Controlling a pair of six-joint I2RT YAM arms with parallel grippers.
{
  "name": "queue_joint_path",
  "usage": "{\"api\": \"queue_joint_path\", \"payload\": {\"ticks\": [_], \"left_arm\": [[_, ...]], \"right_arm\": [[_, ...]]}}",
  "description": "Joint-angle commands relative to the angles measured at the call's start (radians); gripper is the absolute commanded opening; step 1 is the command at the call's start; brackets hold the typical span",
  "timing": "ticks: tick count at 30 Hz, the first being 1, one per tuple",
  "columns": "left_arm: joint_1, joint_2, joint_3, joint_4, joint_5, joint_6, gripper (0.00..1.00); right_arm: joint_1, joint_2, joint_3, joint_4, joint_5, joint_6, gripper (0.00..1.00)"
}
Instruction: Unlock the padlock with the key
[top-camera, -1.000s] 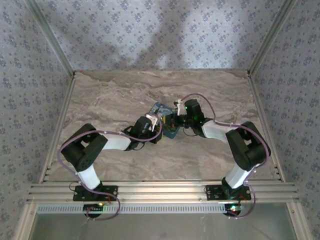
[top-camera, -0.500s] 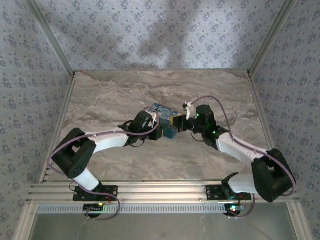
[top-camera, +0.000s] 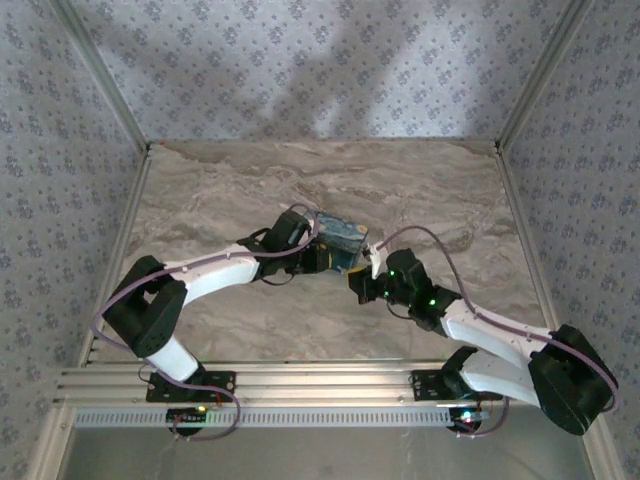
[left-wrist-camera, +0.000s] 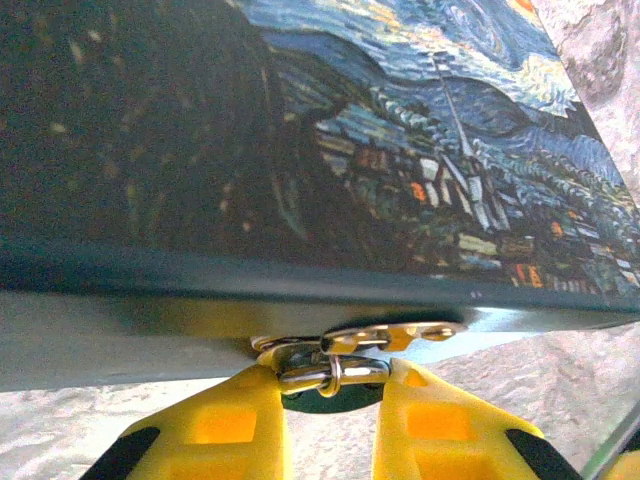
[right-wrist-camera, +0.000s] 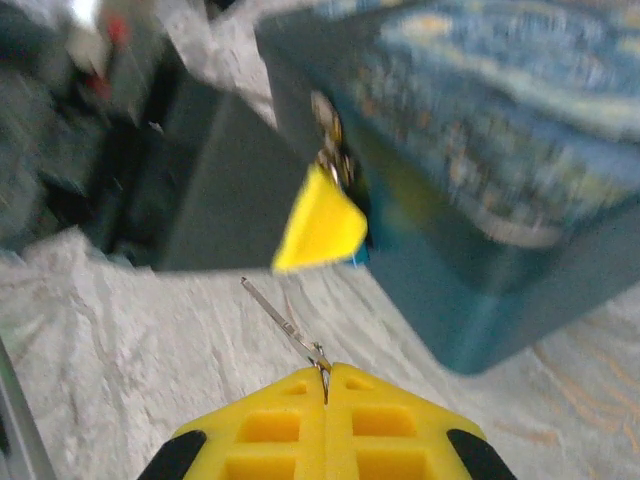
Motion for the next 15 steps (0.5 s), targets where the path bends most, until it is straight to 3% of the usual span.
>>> {"api": "queue_joint_path", "payload": {"ticks": [1,15], "left_arm": [[0.007,-0.027,0.05,-0.003,0.035,-0.058,0.15],[0.006,-0.013,0.07,0.02,0.071,-0.141,0.13]], "right_arm": [[0.035,0.0,-0.043,0.051,0.106,0.007,0.0],[0.079,0.195,-0.074,0.281,0.164,0.02,0.0]]}}
